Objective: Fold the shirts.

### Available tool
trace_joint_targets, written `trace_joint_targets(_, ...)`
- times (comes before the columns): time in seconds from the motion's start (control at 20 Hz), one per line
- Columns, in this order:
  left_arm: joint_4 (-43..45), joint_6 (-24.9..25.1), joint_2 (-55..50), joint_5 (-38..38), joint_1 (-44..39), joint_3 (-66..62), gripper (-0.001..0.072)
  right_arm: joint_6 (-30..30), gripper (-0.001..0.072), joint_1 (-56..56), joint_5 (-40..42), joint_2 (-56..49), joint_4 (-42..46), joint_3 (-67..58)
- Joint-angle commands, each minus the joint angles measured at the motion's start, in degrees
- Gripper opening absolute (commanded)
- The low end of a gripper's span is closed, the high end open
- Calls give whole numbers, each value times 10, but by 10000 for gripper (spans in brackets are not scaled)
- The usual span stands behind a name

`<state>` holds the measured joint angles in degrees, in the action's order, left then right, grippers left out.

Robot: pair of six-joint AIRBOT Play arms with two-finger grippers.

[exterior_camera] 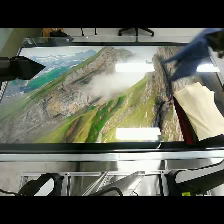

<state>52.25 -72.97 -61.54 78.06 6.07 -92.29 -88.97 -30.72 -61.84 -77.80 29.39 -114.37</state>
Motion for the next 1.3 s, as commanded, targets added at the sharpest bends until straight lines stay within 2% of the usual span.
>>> trace_joint_targets(0.0,1,1,0,5,0,-1,13,-105,19,-96,-66,15,41,-1)
trace_joint_targets(0.15,1,1,0,5,0,-1,13,-130,19,-146,-127,31,71,-1)
trace_joint_targets(0.3,1,1,0,5,0,-1,13,-195,19,-179,-238,42,118,0)
trace_joint_targets(0.5,1,1,0,8,0,-1,14,-269,18,-178,-369,76,336,4)
trace_joint_targets(0.65,1,2,0,18,-8,-1,13,-277,18,-179,-435,100,458,23)
trace_joint_targets(1.05,2,21,-1,29,-73,0,13,-285,33,-179,-436,161,504,189)
trace_joint_targets(1.1,2,21,-1,29,-80,0,13,-284,215,-179,-436,162,506,209)
trace_joint_targets(1.15,2,21,-1,29,-86,0,13,-275,553,-179,-436,162,506,226)
trace_joint_targets(1.2,3,21,-1,29,-90,0,13,-257,709,-179,-436,160,514,235)
trace_joint_targets(1.25,3,22,-1,29,-90,0,14,-247,707,-179,-436,156,522,236)
